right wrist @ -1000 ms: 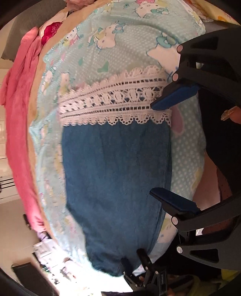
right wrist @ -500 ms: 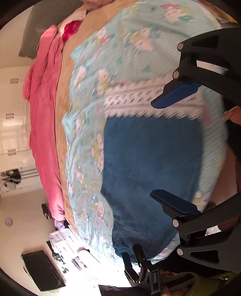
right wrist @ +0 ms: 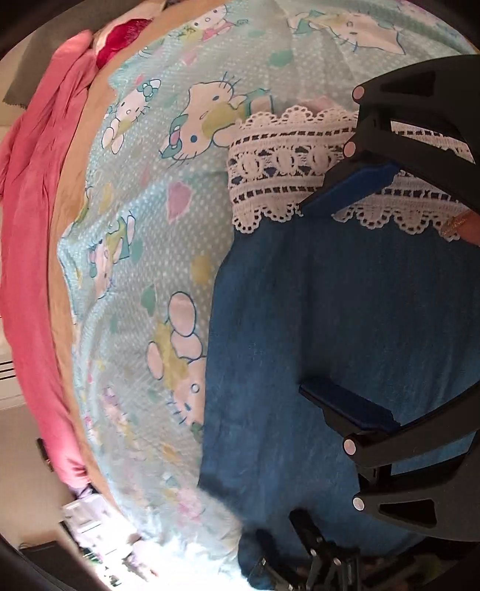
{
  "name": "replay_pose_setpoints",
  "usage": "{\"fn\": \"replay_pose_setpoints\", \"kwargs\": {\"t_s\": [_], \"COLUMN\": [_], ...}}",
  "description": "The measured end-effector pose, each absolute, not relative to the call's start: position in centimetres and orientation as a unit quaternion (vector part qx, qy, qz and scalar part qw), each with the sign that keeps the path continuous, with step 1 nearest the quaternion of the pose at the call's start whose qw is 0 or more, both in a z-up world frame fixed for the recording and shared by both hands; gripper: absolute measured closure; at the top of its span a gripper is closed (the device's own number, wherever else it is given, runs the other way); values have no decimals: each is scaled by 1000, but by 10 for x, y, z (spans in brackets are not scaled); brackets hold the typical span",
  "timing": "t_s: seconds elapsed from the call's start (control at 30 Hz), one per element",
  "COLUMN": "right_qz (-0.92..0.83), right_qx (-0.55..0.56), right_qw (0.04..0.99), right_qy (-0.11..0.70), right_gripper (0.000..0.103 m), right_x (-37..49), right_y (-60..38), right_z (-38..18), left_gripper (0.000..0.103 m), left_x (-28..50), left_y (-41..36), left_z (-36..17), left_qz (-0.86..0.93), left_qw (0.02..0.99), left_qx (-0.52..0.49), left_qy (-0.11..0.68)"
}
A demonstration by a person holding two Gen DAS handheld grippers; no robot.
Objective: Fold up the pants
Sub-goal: 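Press the folded pants flat with both open grippers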
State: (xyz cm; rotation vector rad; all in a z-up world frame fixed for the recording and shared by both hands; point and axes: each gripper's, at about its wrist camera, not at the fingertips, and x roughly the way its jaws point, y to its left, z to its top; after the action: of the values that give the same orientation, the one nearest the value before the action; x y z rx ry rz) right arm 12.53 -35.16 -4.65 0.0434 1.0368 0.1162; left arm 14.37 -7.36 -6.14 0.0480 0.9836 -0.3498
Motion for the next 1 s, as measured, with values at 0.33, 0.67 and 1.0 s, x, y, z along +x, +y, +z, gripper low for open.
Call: {"fn": "replay_pose_setpoints", "kwargs": {"t_s": [0.33,0.67,1.0], "right_qz": [56,14,24], "right_qx": [76,92,95], "right_qw": [916,933,933], "right_qy": [391,349,347], "right_gripper": [8,8,7], "right_x": [40,-39,-60], "right_y": [-391,-424,-423], "right_z": [28,48,38], "left_gripper": [9,9,9], "left_x": [125,104,100], "left_y": [-85,-119,-154], "left_z": [-8,30,31], "left_qz": [-187,-219,-235], "left_qw": [883,889,881], "left_qx": [26,48,68], "left_qy": [430,400,405]}}
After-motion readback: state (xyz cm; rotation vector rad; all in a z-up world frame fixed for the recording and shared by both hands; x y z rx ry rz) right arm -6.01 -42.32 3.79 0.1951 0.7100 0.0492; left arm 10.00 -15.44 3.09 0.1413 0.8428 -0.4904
